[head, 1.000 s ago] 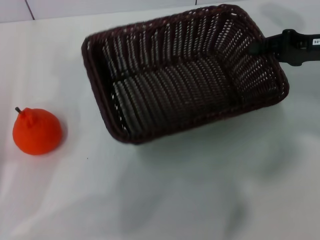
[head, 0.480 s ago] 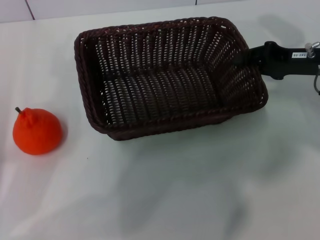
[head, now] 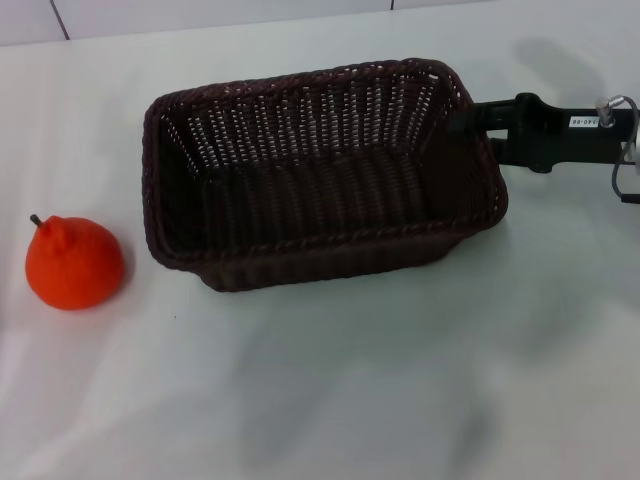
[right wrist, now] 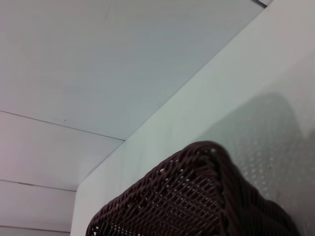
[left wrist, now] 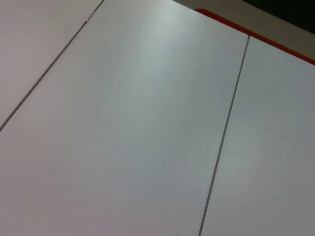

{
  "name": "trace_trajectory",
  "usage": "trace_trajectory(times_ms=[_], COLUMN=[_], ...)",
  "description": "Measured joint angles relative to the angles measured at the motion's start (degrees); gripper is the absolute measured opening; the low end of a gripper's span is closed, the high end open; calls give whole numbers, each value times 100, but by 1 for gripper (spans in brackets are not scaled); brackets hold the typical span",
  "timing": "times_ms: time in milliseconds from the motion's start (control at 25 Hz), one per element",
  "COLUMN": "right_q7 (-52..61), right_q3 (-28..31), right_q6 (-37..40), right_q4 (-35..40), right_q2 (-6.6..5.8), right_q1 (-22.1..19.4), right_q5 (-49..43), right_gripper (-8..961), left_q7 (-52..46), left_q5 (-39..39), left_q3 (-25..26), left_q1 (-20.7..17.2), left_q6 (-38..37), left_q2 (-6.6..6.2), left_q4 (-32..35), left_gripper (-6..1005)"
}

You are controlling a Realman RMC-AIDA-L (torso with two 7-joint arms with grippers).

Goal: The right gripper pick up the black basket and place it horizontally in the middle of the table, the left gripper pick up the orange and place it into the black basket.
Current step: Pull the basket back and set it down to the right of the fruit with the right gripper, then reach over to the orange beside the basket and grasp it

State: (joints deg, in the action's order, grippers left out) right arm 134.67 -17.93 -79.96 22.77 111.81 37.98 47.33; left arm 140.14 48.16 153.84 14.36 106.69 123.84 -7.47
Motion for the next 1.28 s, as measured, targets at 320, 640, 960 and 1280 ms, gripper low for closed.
trace_trajectory(times_ms=[320, 640, 960, 1280], right_q7=[51, 24, -404, -999], right_q3=[18, 171, 316, 306], right_q6=[-147, -81, 287, 669], right_q4=[46, 266, 464, 398], right_q2=[-39, -273, -225, -54], right_q1=[-73, -120, -252, -284], right_q5=[3, 10, 964, 1781], right_gripper=[619, 762, 753, 750], left_q7=[-17, -270, -1128, -2029], left_q5=[35, 72, 131, 1129], left_q3=[-7, -400, -2268, -2890], left_q1=[-31, -276, -622, -427], left_q6=[-4, -114, -1037, -2152], left_q2=[0, -57, -577, -911], left_q4=[-6, -245, -771, -803], left_gripper=[933, 933, 932, 933])
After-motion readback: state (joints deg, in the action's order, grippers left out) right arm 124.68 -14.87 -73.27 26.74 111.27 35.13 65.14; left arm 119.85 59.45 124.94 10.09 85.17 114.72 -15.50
